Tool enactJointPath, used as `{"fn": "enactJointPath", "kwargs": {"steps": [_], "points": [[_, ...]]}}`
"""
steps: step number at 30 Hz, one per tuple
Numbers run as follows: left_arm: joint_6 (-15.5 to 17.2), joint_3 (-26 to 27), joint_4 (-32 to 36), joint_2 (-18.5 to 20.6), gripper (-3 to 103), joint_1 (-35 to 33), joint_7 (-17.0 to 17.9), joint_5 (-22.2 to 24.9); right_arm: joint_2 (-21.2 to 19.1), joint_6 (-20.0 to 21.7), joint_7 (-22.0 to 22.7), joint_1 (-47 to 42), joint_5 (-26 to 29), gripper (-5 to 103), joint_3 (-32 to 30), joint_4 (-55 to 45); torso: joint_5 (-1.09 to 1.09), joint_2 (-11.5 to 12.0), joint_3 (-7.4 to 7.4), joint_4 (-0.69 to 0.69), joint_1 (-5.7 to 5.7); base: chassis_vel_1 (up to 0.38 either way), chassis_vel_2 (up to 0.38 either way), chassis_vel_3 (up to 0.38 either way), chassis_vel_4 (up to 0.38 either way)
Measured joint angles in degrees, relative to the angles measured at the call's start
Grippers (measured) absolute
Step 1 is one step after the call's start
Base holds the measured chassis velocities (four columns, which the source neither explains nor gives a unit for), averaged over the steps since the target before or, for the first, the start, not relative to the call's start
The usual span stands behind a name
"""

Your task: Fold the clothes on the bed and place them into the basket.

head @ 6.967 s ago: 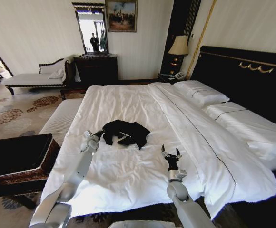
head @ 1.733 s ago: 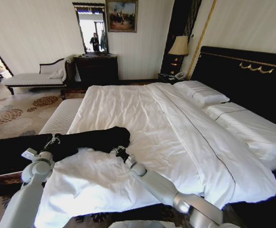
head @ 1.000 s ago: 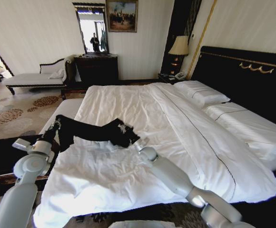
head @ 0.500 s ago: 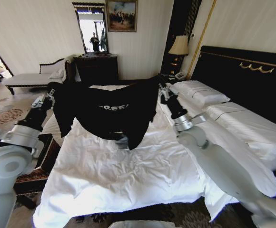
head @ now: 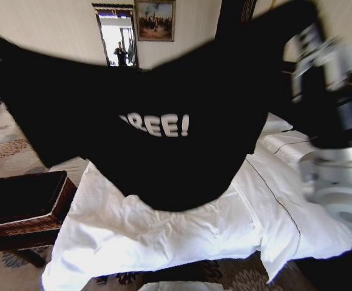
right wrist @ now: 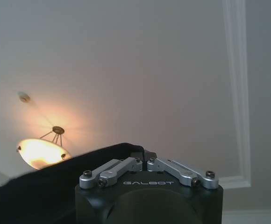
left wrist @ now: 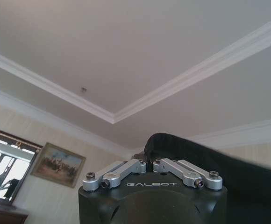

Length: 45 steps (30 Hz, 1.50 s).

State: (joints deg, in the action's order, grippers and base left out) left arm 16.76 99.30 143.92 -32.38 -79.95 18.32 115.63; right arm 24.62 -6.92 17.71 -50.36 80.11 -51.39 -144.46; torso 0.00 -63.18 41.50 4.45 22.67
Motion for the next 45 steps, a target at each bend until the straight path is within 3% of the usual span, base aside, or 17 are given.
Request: {"fn": "enactJointPath", "kwargs": {"steps": [2, 3, 4, 5, 6, 7, 8, 9, 11, 12, 13, 14, 18, 23, 30, 35, 45], "points": [[3.2, -6.5, -0.1, -0.9, 1, 0.0, 0.9, -5.4, 1.4, 3.5, 3.5, -0.6, -0.8, 0, 3.6, 0.1, 0.0, 0.0, 0.0, 0.03, -0.01, 0.0, 0.0, 0.0, 0.0], [6.8, -14.0, -0.3, -2.2, 1, -0.5, 1.4, -10.7, 3.2, 6.5, 5.5, -1.0, -2.9, 0, 9.1, 1.3, 0.01, 0.0, 0.0, 0.06, -0.01, 0.0, 0.0, 0.0, 0.0], [10.7, -23.7, -0.6, -3.9, 1, -0.6, 2.0, -17.7, 5.9, 8.6, 7.0, -0.4, -6.8, 0, 18.2, 5.8, -0.1, 0.0, 0.02, 0.04, 0.01, 0.0, 0.0, 0.0, 0.0], [10.7, -23.7, -0.6, -3.9, 1, -0.6, 2.0, -17.7, 5.9, 8.6, 7.0, -0.4, -6.8, 0, 18.2, 5.8, -0.1, 0.0, 0.02, 0.04, 0.01, 0.0, 0.0, 0.0, 0.0], [12.4, -30.6, -2.2, -4.9, 1, 0.3, 2.0, -23.6, 8.1, 9.5, 7.5, 0.3, -9.8, 0, 25.2, 10.1, -0.04, 0.0, 0.04, -0.03, 0.02, 0.0, 0.0, 0.0, 0.0], [13.7, -40.2, -6.4, -6.5, 1, 2.7, 1.8, -32.5, 11.5, 10.3, 7.7, 1.4, -13.3, 0, 34.7, 16.7, 0.04, 0.0, 0.04, -0.03, 0.04, 0.0, 0.0, 0.0, 0.0], [14.3, -45.6, -9.6, -7.6, 1, 4.6, 1.5, -37.1, 13.4, 10.5, 7.7, 2.0, -14.7, 0, 39.6, 20.8, 0.08, 0.0, 0.05, -0.05, 0.04, 0.0, 0.0, 0.0, 0.0], [14.3, -45.6, -9.6, -7.6, 1, 4.6, 1.5, -37.1, 13.4, 10.5, 7.7, 2.0, -14.7, 0, 39.6, 20.8, 0.08, 0.0, 0.05, -0.05, 0.04, 0.0, 0.0, 0.0, 0.0], [14.5, -55.2, -16.5, -10.0, 1, 8.6, 1.4, -42.9, 17.2, 10.5, 7.2, 3.6, -17.1, 0, 47.8, 28.8, 0.05, 0.1, 0.06, -0.01, 0.06, 0.0, 0.0, 0.0, 0.0], [13.9, -64.5, -24.0, -13.5, 1, 12.4, 1.3, -47.2, 20.6, 9.7, 6.2, 5.3, -19.3, 0, 54.4, 36.3, -0.03, 0.1, 0.06, 0.04, 0.08, 0.0, 0.0, 0.0, 0.0], [12.3, -69.7, -29.1, -16.4, 1, 15.0, 1.0, -50.1, 23.4, 8.5, 5.0, 6.7, -21.5, 0, 58.7, 42.6, -0.04, 0.1, 0.06, 0.02, 0.08, 0.0, 0.0, 0.0, 0.0], [12.3, -69.7, -29.1, -16.4, 1, 15.0, 1.0, -50.1, 23.4, 8.5, 5.0, 6.7, -21.5, 0, 58.7, 42.6, -0.04, 0.1, 0.06, 0.02, 0.08, 0.0, 0.0, 0.0, 0.0], [6.5, -81.3, -46.6, -26.9, 1, 22.1, -1.7, -56.7, 31.0, 3.3, 0.6, 10.1, -28.3, 0, 65.1, 61.1, 0.0, 0.1, 0.04, 0.01, 0.03, 0.0, 0.0, 0.0, 0.0], [3.5, -84.6, -56.0, -31.2, 1, 26.5, -3.4, -59.2, 34.9, 0.5, -1.9, 12.5, -30.9, 0, 66.3, 69.1, -0.01, 0.0, 0.03, 0.03, 0.04, 0.0, 0.0, 0.0, 0.0], [1.9, -85.2, -59.4, -32.3, 1, 30.7, -4.8, -58.3, 38.0, -2.7, -5.3, 14.7, -32.3, 0, 67.0, 74.7, 0.0, 0.0, 0.02, 0.0, 0.03, 0.0, 0.0, 0.0, 0.0], [-0.3, -83.0, -64.7, -34.8, 1, 34.5, -6.7, -57.9, 43.8, -7.3, -8.9, 17.0, -33.4, 0, 65.3, 82.7, 0.01, 0.0, 0.03, 0.0, 0.02, 0.0, 0.0, 0.0, 0.0], [-0.9, -78.1, -70.4, -37.9, 1, 34.3, -7.2, -58.5, 46.9, -9.0, -8.7, 17.9, -35.4, 0, 61.1, 88.3, -0.01, 0.0, 0.03, 0.02, 0.03, 0.0, 0.0, 0.0, 0.0]]}}
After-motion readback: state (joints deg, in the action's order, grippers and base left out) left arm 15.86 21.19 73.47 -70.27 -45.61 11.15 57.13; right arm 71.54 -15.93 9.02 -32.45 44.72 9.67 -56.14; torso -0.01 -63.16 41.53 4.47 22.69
